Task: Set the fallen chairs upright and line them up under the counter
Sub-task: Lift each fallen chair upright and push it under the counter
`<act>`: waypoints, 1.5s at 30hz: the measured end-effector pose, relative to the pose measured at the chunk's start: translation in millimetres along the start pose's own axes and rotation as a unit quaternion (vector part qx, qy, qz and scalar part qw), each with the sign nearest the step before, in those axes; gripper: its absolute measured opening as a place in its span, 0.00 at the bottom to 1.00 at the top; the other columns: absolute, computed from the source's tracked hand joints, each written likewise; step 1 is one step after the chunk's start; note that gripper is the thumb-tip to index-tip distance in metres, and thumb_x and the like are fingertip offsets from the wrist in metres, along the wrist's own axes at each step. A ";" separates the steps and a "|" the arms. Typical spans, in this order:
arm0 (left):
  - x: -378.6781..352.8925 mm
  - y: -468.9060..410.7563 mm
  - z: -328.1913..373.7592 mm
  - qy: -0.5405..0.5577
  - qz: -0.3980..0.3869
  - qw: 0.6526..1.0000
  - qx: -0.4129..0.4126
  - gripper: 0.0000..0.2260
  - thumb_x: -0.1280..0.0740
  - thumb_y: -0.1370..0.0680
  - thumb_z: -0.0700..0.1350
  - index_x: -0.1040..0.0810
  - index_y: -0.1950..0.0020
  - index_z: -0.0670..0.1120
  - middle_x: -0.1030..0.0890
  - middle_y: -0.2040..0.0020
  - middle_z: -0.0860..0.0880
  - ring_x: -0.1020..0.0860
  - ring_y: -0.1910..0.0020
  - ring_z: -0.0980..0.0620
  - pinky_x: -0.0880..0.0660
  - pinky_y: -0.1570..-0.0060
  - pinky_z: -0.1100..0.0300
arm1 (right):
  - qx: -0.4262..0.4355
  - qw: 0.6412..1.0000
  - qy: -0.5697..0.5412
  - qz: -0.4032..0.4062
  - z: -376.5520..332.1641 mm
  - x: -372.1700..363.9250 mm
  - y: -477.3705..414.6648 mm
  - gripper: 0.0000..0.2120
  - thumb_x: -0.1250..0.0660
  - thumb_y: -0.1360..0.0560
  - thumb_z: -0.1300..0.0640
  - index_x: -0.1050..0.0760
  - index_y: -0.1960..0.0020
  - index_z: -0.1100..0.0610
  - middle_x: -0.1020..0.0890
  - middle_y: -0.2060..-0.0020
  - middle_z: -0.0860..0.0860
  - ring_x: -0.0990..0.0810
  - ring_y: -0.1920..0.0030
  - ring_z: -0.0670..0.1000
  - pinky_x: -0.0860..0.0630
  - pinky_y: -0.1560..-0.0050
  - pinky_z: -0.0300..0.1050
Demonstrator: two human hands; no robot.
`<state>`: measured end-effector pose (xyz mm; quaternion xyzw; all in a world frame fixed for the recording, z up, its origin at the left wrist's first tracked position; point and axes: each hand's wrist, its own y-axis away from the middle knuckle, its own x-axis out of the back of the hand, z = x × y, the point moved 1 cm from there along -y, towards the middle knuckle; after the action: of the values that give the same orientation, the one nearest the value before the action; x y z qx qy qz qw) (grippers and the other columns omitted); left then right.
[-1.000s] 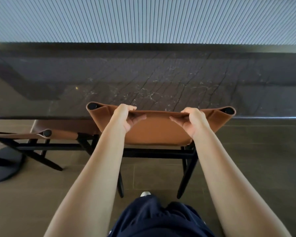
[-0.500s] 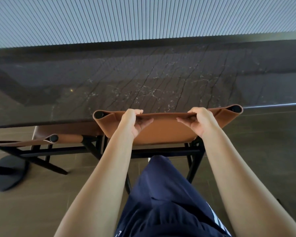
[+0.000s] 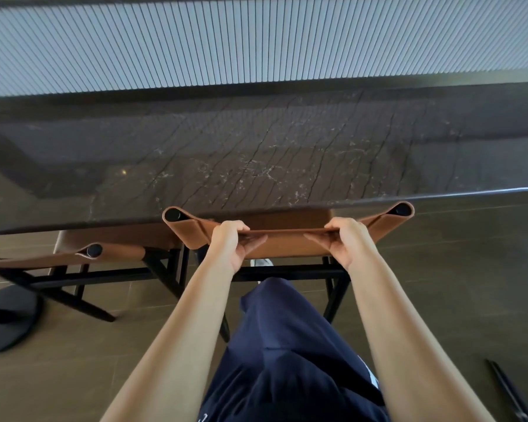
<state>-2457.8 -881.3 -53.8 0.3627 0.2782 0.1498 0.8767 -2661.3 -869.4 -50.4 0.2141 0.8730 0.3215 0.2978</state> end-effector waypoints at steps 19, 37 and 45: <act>5.6 -33.1 0.3 0.027 0.003 1.000 -0.006 0.10 0.45 0.23 0.27 0.31 0.58 0.39 0.28 0.58 0.41 0.24 0.54 0.38 0.24 0.45 0.41 | 0.008 1.000 -0.012 -0.019 17.3 -6.6 -44.8 0.10 0.45 0.26 0.77 0.31 0.50 0.67 0.26 0.55 0.63 0.19 0.56 0.64 0.17 0.65 0.59; 2.9 -62.0 -31.1 0.036 0.031 0.998 0.051 0.12 0.45 0.22 0.26 0.30 0.61 0.39 0.27 0.61 0.41 0.23 0.59 0.42 0.25 0.45 0.45 | -0.047 0.998 -0.027 0.023 21.7 20.1 -91.9 0.13 0.45 0.28 0.79 0.30 0.51 0.64 0.25 0.56 0.62 0.19 0.60 0.62 0.18 0.69 0.57; -3.1 -64.0 -27.8 0.037 0.052 0.997 0.047 0.05 0.41 0.22 0.30 0.27 0.52 0.36 0.24 0.51 0.36 0.22 0.46 0.37 0.18 0.59 0.48 | -0.109 0.994 -0.016 0.004 11.5 21.1 -95.3 0.05 0.39 0.24 0.71 0.28 0.52 0.65 0.22 0.58 0.61 0.19 0.57 0.60 0.17 0.67 0.54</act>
<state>-2473.0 -911.7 -114.9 0.4119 0.2977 0.1955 0.8388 -2686.5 -919.3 -131.2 0.1888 0.8270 0.4125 0.3321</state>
